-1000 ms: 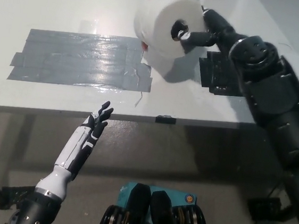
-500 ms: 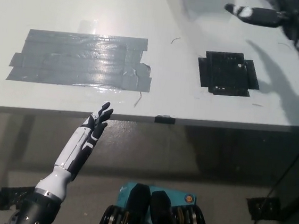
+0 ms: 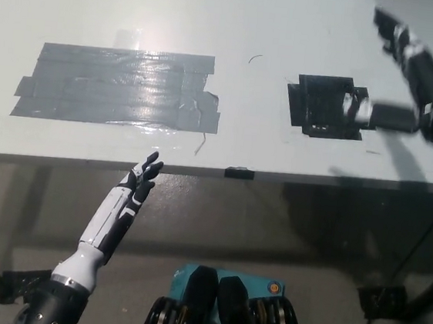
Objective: A toilet paper roll is kept on the black spot on the desk infront of the robot and the robot inserts its right thumb into the hole in the centre to grab the roll. Then it passes the roll to a person.
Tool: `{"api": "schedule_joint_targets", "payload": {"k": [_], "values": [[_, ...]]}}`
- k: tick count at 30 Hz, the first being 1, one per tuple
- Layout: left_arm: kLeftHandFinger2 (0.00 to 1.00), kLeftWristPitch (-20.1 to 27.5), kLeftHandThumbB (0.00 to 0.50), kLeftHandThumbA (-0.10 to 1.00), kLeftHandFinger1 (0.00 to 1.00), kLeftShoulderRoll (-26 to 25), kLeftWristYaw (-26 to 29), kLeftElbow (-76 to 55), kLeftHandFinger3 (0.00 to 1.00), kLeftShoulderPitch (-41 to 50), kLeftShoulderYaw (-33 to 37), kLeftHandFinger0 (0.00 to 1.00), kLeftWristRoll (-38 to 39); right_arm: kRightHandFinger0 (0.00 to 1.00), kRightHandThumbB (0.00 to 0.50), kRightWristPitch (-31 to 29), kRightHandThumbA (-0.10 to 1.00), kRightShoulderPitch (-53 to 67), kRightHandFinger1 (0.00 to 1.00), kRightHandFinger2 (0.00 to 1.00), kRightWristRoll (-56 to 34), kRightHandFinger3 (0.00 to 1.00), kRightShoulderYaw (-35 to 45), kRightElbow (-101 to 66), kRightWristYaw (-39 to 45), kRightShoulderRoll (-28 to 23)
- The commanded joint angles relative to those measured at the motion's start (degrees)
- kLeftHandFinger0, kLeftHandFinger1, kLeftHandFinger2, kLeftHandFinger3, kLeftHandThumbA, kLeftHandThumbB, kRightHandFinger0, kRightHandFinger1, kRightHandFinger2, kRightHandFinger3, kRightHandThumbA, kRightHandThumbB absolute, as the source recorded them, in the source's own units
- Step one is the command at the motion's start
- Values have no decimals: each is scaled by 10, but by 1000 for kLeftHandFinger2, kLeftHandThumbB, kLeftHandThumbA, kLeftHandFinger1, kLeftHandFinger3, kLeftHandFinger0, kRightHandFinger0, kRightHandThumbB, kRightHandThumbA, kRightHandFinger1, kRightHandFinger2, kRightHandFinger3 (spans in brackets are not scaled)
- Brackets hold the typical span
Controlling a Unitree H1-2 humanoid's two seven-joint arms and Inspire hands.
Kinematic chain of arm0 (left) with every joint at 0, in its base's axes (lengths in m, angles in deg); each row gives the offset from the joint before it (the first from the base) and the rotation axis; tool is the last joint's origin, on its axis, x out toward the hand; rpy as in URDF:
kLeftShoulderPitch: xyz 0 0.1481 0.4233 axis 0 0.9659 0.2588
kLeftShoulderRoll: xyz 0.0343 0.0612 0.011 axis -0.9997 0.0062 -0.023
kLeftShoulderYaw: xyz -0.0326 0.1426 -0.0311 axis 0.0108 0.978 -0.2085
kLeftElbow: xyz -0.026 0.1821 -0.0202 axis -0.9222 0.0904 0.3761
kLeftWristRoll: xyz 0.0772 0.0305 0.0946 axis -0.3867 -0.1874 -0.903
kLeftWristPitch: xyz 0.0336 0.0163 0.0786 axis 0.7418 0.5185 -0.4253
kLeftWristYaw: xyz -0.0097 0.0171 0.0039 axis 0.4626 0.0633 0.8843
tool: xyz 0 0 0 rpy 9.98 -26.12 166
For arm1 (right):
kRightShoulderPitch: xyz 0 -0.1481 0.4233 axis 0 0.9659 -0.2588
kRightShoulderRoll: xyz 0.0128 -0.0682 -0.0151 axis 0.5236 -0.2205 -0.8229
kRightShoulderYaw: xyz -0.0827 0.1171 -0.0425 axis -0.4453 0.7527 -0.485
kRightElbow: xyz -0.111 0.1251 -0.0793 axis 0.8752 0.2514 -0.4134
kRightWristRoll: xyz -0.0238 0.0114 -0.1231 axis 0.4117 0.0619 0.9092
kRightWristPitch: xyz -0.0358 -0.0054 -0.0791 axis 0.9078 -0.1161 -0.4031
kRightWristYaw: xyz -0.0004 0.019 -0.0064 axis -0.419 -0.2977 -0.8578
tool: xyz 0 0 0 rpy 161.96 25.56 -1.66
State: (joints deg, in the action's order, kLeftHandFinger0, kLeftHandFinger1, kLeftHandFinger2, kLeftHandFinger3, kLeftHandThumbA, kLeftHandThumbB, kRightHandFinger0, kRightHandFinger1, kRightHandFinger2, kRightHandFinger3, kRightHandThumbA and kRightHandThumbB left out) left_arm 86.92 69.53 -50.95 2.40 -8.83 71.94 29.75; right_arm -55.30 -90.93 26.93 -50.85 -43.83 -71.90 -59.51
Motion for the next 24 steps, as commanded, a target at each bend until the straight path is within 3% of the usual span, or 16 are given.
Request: {"api": "schedule_joint_targets", "payload": {"k": [1,3,5,7,9,11,12,16,24], "values": [[1000,27,97,1000,1000,-4,0,-3,1000,3,-4,1000,2,1000,408,-70,969,120,1000,1000,19,1000,5,-200,-55,50],[1000,30,95,1000,1000,-4,0,-2,1000,5,-3,1000,1,1000,404,-99,965,142,1000,1000,24,1000,-2,-183,-58,58],[1000,30,92,1000,1000,-1,1,-3,1000,13,-2,1000,2,1000,364,-153,951,176,1000,1000,25,1000,-10,-132,-63,71],[1000,31,84,1000,1000,1,2,-3,1000,17,-2,1000,2,1000,341,-163,951,193,1000,1000,32,1000,-14,-106,-64,77],[1000,35,77,1000,1000,2,1,-4,1000,27,0,1000,2,1000,348,-179,999,215,1000,1000,64,1000,-26,-66,-74,72],[1000,39,72,1000,1000,3,2,-3,1000,27,0,1000,1,1000,350,-194,982,220,1000,1000,67,1000,-26,-33,-80,73],[1000,35,88,1000,1000,3,1,-7,1000,34,2,1000,-1,1000,326,-204,917,230,1000,1000,61,1000,-25,-4,-81,74],[1000,31,90,1000,1000,5,0,-12,1000,48,7,1000,-5,1000,267,-231,833,254,1000,1000,43,1000,-16,66,-83,72],[1000,32,95,1000,1000,10,2,-24,1000,74,9,1000,-1,1000,245,-256,825,270,1000,1000,33,1000,-4,117,-88,67]]}}
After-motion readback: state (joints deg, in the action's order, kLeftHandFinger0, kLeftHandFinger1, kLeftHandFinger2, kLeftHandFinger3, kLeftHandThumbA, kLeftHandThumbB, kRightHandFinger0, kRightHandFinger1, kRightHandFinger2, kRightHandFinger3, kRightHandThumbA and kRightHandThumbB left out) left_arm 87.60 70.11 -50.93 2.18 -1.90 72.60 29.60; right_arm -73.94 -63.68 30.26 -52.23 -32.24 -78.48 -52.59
